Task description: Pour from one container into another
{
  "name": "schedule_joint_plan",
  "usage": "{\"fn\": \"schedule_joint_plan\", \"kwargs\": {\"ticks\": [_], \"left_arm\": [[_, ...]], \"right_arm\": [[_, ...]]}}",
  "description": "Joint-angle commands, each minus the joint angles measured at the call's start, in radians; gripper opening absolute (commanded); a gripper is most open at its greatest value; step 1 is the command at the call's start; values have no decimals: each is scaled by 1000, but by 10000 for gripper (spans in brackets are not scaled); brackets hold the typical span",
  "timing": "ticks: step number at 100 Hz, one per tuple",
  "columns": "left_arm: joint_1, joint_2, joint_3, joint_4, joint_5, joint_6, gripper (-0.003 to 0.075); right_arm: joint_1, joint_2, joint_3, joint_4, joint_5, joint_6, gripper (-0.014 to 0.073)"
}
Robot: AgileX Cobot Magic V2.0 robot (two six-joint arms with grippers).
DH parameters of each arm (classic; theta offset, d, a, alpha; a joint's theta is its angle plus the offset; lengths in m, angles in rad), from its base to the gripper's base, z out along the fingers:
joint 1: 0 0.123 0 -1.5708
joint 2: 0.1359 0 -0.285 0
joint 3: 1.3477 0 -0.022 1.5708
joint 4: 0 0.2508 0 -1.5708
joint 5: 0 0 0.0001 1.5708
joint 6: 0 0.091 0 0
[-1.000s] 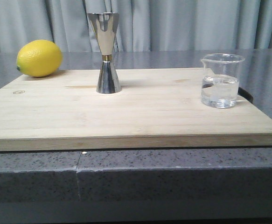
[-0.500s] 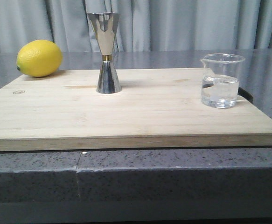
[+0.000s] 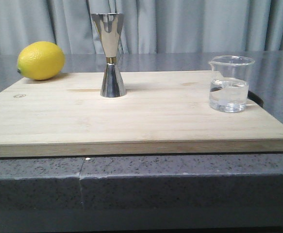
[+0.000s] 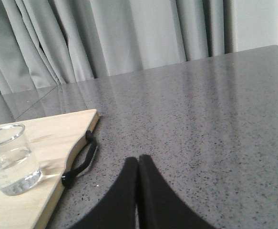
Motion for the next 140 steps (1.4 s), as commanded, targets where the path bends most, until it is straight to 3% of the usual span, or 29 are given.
{"fn": "schedule_joint_plan", "kwargs": {"ticks": [1,65,79,96,106,119,131,140], "left_arm": [[1,-25,35,0,-80,-7,-19],[1,-25,35,-2,-82,-7,-19],[1,-25,35,-31,-127,-7,-19],[1,-25,33,-205,-263,-43,-19],[1,-25,24,-225,-338,-167,-19],[1,-25,-6,-225,-383,-308,-20],[-5,-25,-68,-225,-346,-337,-20],[-12,-15,-141,-225,-235,-337,-20]], "right_arm": [[-5,-18,21,-9,-80,-7,-75],[-5,-18,21,-9,-91,-7,-75],[-5,-18,20,12,-196,-7,-75],[-5,-18,-3,112,-335,55,-75],[-5,-18,-61,121,-263,130,-75],[-5,-8,-188,121,-57,130,-75],[-5,52,-305,119,107,130,-75],[-5,129,-387,116,201,106,-75]]}}
